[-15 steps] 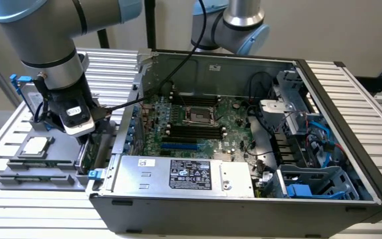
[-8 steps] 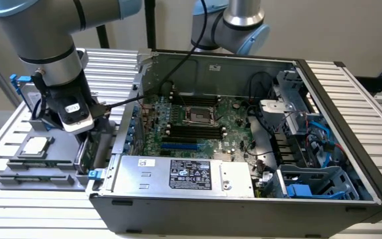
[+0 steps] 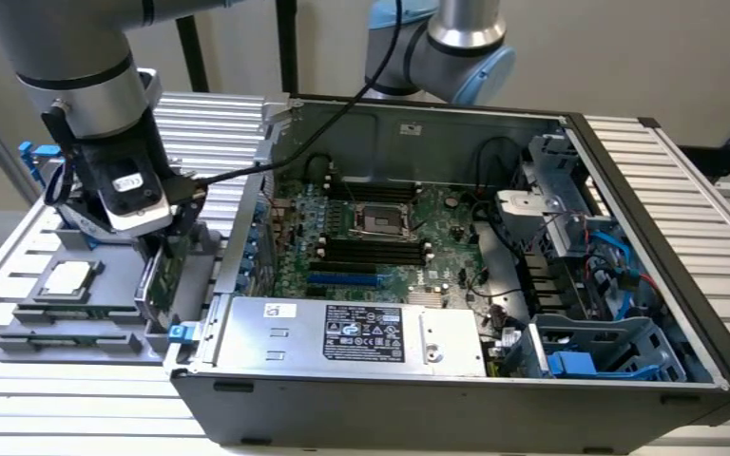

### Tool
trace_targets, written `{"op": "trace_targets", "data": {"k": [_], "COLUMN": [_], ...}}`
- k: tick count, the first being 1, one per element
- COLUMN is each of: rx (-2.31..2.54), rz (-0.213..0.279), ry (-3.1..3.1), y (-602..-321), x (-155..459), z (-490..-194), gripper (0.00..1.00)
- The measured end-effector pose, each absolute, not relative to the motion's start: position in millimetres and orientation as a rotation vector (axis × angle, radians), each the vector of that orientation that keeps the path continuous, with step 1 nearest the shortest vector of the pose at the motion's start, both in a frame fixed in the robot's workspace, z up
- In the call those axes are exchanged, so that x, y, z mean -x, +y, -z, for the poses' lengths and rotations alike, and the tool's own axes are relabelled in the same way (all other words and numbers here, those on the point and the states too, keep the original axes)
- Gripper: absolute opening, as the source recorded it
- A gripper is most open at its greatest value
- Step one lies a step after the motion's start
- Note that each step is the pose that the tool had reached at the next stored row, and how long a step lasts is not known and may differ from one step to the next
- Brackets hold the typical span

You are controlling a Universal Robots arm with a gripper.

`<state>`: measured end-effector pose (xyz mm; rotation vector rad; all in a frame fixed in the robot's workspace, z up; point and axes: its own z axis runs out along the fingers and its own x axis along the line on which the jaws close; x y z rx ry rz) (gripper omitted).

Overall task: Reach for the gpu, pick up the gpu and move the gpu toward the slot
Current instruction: 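Pick up the gpu and move the gpu toward the slot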

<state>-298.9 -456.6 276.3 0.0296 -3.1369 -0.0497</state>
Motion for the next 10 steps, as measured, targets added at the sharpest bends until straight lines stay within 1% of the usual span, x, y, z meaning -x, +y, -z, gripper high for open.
{"op": "trace_targets", "data": {"k": [10], "rx": [-0.03], "rz": [0.05], "ry": [-3.137], "y": [-456.6], "x": [296.1], "z": [-321.8], "gripper": [0.27]}}
